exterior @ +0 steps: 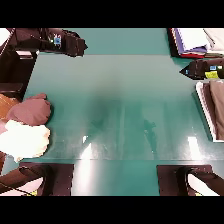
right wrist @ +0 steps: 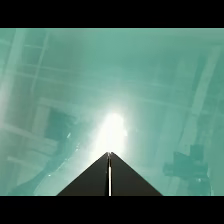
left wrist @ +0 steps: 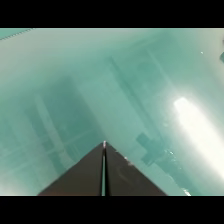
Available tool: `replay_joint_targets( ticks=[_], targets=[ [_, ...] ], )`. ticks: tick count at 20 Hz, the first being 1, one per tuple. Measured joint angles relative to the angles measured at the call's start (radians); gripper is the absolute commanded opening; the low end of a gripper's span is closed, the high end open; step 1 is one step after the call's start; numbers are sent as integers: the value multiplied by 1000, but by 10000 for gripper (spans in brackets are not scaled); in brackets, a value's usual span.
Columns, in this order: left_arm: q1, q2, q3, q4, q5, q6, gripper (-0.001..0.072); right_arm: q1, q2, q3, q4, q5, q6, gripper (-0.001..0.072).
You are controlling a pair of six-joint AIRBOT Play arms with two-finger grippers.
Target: Fold the shirts.
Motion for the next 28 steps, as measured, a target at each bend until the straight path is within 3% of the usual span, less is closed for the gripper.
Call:
replay_joint_targets(
  ticks=[16,20,23,24,25,26,28],
  targets=[
    [0,0,5,17,27,2,27,0,0,0,1,16,0,21],
    [10,43,16,244,-77,-23,27,0,0,0,1,20,0,22],
    [98,100,-8,427,-208,-49,29,0,0,0,1,21,0,21],
    [145,112,-28,463,-248,-54,69,0,0,0,1,21,0,21],
    [190,121,-56,488,-278,-57,398,0,0,0,1,21,0,22],
    [238,127,-98,506,-305,-60,675,0,0,0,1,21,0,21],
    [320,135,-215,523,-319,-74,669,0,0,0,0,21,0,21]
  ],
)
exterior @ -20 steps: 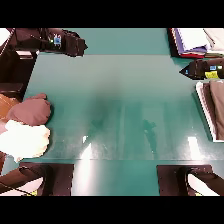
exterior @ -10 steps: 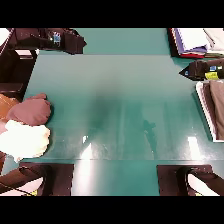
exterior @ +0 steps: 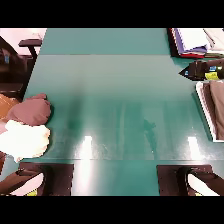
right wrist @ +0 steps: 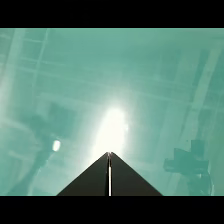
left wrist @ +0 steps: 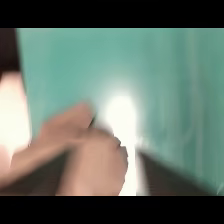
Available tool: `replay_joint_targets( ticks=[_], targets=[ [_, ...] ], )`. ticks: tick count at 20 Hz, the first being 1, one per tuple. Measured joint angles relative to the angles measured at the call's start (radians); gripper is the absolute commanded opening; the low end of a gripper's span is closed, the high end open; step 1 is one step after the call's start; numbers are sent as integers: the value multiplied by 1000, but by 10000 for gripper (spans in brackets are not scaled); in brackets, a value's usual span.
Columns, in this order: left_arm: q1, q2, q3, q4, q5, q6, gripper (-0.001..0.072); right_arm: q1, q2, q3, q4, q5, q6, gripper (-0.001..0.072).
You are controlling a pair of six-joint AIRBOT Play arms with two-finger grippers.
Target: Fold the shirts.
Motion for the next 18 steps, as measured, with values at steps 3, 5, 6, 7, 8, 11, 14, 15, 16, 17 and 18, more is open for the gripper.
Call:
replay_joint_targets(
  ticks=[3,5,6,7,8,11,14,15,16,17,18],
  targets=[
    [90,5,-225,11,68,-21,668,0,0,0,0,-1,0,21],
    [128,5,-380,11,151,-32,668,0,0,0,0,-1,0,21],
    [142,3,-445,12,190,-38,668,0,0,0,0,-2,0,21],
    [152,0,-506,12,230,-44,667,0,0,0,0,-3,0,21],
    [158,-3,-554,11,262,-49,665,0,0,0,0,-8,0,21],
    [169,-7,-626,3,310,-60,32,0,0,0,0,-21,0,21],
    [174,-6,-615,0,293,-71,26,0,0,0,0,-34,0,20],
    [174,2,-591,-2,277,-76,25,0,0,1,0,-38,0,20],
    [172,19,-554,-2,271,-79,25,0,2,7,0,-40,0,20],
    [164,42,-509,-3,264,-82,25,0,2,21,0,-45,0,20],
    [149,69,-449,-7,259,-85,25,0,3,41,0,-46,0,20]
  ],
)
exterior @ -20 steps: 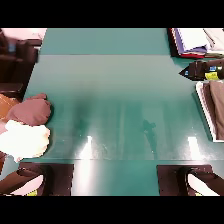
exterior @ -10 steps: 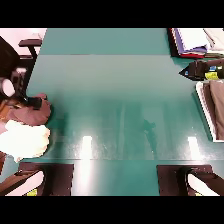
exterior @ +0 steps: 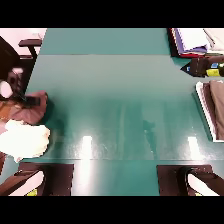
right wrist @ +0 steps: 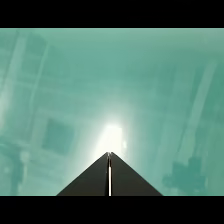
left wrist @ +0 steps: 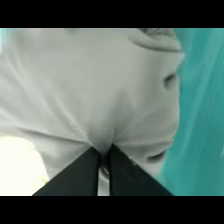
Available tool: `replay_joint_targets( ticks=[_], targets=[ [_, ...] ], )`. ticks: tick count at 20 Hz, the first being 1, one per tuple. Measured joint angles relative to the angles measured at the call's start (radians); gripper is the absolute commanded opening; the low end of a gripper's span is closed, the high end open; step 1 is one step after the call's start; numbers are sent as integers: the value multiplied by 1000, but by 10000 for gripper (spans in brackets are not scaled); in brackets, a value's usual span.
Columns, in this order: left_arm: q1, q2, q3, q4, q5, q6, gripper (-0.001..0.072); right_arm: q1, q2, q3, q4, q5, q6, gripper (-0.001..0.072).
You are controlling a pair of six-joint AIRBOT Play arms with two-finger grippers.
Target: Fold the shirts.
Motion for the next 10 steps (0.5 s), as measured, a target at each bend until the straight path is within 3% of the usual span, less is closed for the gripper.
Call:
replay_joint_targets(
  ticks=[5,10],
  targets=[
    [-181,102,360,-37,-60,21,23,0,1,156,-2,-13,0,20],
    [-470,105,575,-57,-98,46,23,0,2,315,-37,-23,0,20]
  ],
)
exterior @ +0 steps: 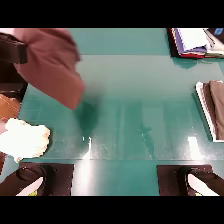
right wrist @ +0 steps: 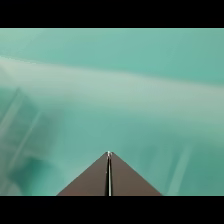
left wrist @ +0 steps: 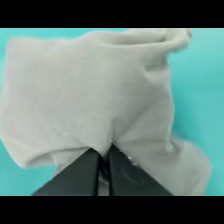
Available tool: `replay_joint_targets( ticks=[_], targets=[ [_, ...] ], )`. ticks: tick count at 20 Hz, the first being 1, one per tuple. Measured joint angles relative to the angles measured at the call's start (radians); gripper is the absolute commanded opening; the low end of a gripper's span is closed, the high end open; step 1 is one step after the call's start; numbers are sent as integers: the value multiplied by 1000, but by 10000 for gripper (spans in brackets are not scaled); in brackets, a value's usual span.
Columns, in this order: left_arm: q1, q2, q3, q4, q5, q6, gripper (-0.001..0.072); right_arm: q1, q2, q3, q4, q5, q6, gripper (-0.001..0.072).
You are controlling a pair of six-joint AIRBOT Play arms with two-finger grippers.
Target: Fold the shirts.
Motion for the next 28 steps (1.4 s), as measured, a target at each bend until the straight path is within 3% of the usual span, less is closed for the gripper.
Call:
replay_joint_targets(
  ticks=[5,7,12,15,21,28],
  targets=[
    [-280,-185,44,-14,-39,7,51,0,0,106,-51,9,0,20],
    [-361,-290,50,-45,-19,16,625,0,0,127,-59,18,0,20],
    [-398,-463,55,-118,54,29,626,0,-2,143,-68,67,0,20],
    [-275,-493,43,-148,63,18,625,0,-2,146,-69,98,0,20],
    [-6,-527,-153,-394,170,40,625,0,-22,125,-68,203,5,20],
    [69,-684,-248,-547,270,105,624,0,53,-174,-68,203,34,20]
  ],
)
